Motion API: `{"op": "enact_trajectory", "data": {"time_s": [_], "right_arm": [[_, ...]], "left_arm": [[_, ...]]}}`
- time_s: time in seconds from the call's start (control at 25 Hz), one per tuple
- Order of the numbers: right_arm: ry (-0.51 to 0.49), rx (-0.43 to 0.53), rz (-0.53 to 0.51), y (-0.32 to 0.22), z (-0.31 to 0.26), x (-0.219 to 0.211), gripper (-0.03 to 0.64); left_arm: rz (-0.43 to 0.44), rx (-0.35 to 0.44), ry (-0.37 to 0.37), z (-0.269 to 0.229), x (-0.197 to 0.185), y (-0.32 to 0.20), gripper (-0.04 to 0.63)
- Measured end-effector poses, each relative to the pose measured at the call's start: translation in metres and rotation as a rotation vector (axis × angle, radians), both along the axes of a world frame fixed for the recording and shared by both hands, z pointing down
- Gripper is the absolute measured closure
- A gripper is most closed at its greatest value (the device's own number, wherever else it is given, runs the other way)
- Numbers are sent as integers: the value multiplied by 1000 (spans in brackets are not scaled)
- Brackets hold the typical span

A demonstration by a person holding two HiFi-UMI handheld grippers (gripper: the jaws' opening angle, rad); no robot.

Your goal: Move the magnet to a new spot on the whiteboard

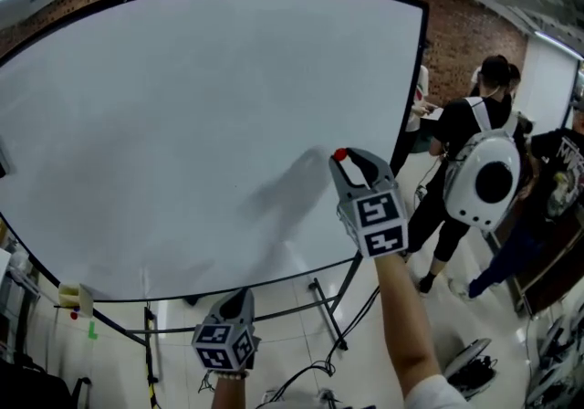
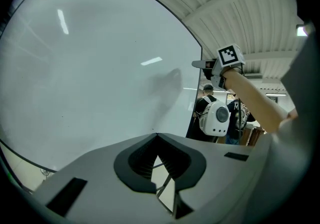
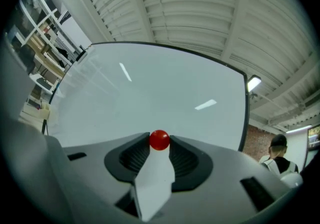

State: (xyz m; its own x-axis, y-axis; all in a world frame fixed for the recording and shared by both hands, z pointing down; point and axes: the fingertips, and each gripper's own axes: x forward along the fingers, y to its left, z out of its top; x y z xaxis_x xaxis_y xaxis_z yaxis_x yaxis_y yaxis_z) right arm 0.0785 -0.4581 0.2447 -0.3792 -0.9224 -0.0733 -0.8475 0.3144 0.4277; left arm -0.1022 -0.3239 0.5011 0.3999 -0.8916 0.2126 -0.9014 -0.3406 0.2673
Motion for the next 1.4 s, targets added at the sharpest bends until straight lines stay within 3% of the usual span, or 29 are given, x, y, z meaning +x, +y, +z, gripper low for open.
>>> {"op": "enact_trajectory", "data": {"time_s": [0.44,0.88,1.12,1.4], "right_arm": [[-139,-87,33,102,93,87,479],[-373,-285,106,178,223,143,477],[-468,-328,139,191,245,153,477],[-447,-311,133,196,235,151,477]], "left_arm": [[59,23,-16,-3,38,-5,606],[119,24,-62,3,70,3,606],[135,14,-66,8,79,3,606],[144,31,-71,2,85,7,605]]}}
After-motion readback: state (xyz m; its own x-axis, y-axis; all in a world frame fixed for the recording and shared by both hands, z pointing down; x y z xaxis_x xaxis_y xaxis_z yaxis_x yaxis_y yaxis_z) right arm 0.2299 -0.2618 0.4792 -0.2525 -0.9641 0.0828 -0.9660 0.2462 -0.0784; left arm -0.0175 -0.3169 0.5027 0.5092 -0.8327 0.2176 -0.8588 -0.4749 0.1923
